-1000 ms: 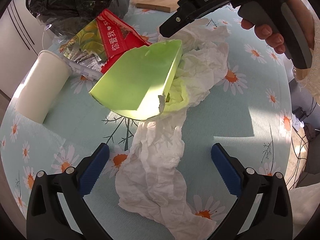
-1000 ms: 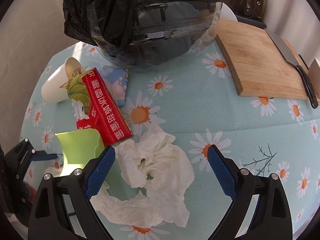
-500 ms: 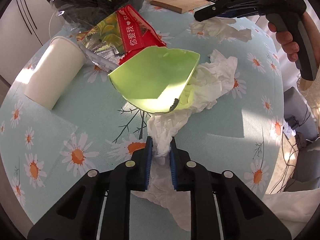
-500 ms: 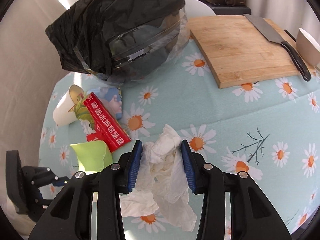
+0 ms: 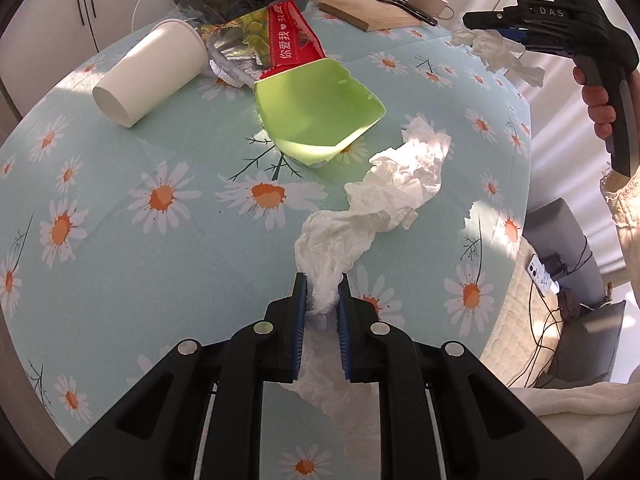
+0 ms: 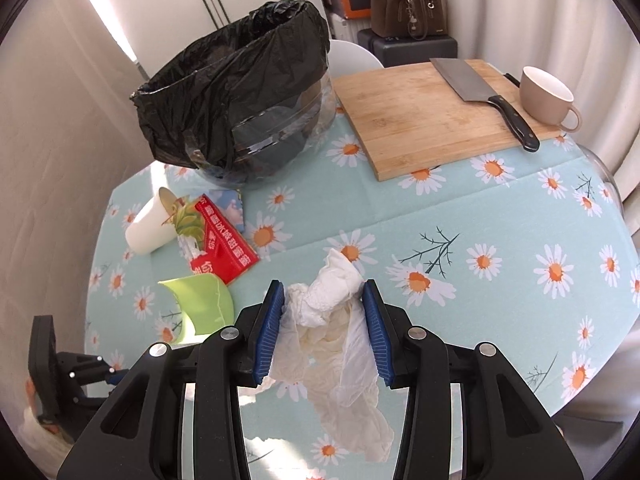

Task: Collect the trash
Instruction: 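Lift both held tissues and carry them toward the black bin, then open both grippers over the black bin to drop the tissues, then move both tools back down toward the paper cup and green container, then close the left gripper on the white paper cup while the right grasps the lime-green container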

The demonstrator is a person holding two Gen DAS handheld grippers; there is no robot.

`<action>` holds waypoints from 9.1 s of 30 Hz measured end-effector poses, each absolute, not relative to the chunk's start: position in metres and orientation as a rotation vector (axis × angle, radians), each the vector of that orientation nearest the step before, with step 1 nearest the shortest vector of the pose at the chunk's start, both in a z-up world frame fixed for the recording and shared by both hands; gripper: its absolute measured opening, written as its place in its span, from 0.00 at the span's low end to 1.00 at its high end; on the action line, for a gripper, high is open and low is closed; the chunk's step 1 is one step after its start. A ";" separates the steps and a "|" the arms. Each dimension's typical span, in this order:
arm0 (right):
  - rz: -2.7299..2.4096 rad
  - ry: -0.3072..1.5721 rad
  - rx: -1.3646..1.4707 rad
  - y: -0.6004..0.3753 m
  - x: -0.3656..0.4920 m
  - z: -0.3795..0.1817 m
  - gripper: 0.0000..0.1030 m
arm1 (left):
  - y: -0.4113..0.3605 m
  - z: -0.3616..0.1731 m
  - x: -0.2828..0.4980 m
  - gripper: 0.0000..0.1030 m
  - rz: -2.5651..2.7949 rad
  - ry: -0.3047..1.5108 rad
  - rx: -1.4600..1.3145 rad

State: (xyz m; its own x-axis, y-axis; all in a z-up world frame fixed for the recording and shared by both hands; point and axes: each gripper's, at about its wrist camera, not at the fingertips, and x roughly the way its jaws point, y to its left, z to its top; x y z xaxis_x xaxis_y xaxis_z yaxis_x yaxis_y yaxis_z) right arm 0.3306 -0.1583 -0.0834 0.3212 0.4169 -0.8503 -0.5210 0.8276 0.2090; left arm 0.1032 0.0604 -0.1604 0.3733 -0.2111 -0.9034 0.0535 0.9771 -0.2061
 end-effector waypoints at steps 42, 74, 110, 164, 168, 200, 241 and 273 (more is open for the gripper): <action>0.622 0.862 -0.206 -0.182 0.188 0.025 0.38 | 0.136 -0.038 0.009 0.15 0.097 0.902 -0.085; 0.717 0.729 -0.083 -0.118 0.184 0.089 0.40 | 0.182 0.045 0.109 0.16 -0.095 0.841 0.010; 1.054 0.668 -0.126 -0.023 0.370 0.116 0.40 | 0.194 0.129 0.211 0.16 0.098 0.791 -0.084; 0.736 0.700 -0.252 -0.058 0.367 0.051 0.85 | 0.172 0.065 0.231 0.94 0.160 0.809 -0.143; 0.652 0.729 -0.246 -0.059 0.350 0.049 0.85 | 0.176 0.058 0.219 0.94 0.145 0.819 -0.121; 0.524 0.899 -0.228 -0.040 0.254 -0.037 0.85 | 0.211 -0.039 0.174 0.94 -0.030 1.009 -0.048; 0.621 1.116 -0.383 -0.009 0.270 -0.207 0.94 | 0.153 -0.200 0.277 0.96 -0.328 1.080 0.216; 0.511 1.208 -0.191 -0.059 0.253 -0.189 0.09 | 0.155 -0.186 0.247 0.61 -0.179 1.138 0.104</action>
